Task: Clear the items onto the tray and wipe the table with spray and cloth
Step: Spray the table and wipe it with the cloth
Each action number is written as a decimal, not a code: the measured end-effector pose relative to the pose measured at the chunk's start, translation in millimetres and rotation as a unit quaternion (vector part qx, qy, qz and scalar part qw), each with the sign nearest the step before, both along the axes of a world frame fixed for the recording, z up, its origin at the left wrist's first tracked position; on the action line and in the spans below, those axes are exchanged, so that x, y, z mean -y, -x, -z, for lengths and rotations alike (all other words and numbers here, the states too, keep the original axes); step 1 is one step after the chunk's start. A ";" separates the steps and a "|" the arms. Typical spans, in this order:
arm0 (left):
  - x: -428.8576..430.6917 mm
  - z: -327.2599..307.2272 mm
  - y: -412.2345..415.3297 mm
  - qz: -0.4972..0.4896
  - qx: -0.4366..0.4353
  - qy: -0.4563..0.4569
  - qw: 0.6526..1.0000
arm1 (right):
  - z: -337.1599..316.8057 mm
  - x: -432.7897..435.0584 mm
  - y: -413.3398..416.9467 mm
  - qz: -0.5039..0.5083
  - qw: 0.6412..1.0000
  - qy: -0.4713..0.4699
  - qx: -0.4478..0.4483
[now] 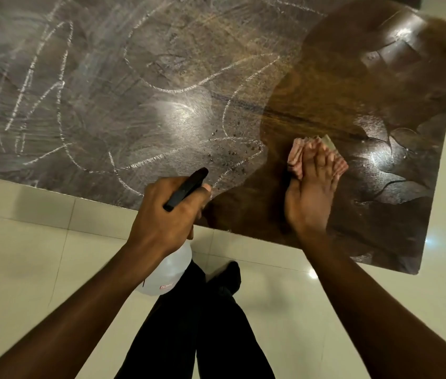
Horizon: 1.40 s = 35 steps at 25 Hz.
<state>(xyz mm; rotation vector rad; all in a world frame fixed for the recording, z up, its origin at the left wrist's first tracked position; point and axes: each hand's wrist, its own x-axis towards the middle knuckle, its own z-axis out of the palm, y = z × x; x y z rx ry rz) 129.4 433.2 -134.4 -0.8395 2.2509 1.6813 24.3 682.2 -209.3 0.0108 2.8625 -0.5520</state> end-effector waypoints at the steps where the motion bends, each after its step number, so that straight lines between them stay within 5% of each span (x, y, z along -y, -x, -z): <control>1: 3.2 -0.5 2.7 -0.002 -0.002 -0.005 1.000 | 1.8 24.1 -9.6 0.027 1.000 -0.004 0.007; 4: 10.3 -1.2 12.5 -0.021 -0.006 -0.019 1.000 | 6.6 81.4 -65.1 -0.179 0.984 -0.023 -0.005; 6: 17.0 -2.5 20.7 -0.024 -0.010 -0.012 1.000 | 7.4 82.7 -79.3 -0.426 0.905 -0.011 -0.015; 8: 27.3 -4.8 29.4 -0.019 -0.011 -0.007 1.000 | 5.0 59.7 -33.1 -0.570 0.821 -0.026 -0.011; 10: 38.1 -8.4 37.9 -0.010 -0.018 -0.019 1.000 | 0.3 31.6 21.5 -0.512 0.856 -0.077 0.018; 13: 49.7 -14.4 48.4 -0.004 -0.017 -0.026 1.000 | -7.6 12.7 83.0 -0.141 0.989 -0.038 0.015; 15: 53.3 -17.6 53.8 0.001 -0.015 -0.023 1.000 | -8.7 40.9 84.1 0.051 0.999 -0.009 -0.004; 17: 53.1 -18.9 58.8 0.004 -0.011 -0.022 1.000 | -1.0 79.1 49.7 0.035 0.999 -0.032 -0.001; 18: 51.8 -18.7 61.5 0.005 -0.009 -0.019 1.000 | 3.3 95.9 21.9 -0.054 0.998 -0.027 -0.022; 19: 49.6 -17.9 64.9 0.003 -0.009 -0.015 1.000 | 6.1 108.7 -7.5 -0.178 0.983 -0.014 -0.033; 21: 45.8 -15.3 72.5 0.001 -0.011 -0.016 1.000 | 10.2 113.1 -50.1 -0.447 0.894 0.017 -0.027; 24: 42.6 -12.1 87.5 -0.012 -0.022 -0.017 1.000 | 13.5 88.6 -12.2 -0.642 0.765 0.037 -0.035; 26: 41.7 -10.1 98.7 -0.013 -0.025 -0.011 1.000 | 11.9 67.4 40.8 -0.611 0.791 -0.016 -0.026; 30: 35.8 -15.8 117.7 -0.005 -0.014 -0.036 0.999 | 4.6 40.4 136.8 -0.228 0.971 -0.067 -0.027; 33: 29.2 -16.2 135.2 -0.012 -0.011 -0.040 0.999 | -0.8 91.1 134.2 0.004 0.999 -0.023 -0.030; 35: 26.6 -12.8 149.3 -0.022 -0.011 -0.045 0.999 | -0.3 132.3 91.3 -0.074 0.997 0.010 -0.025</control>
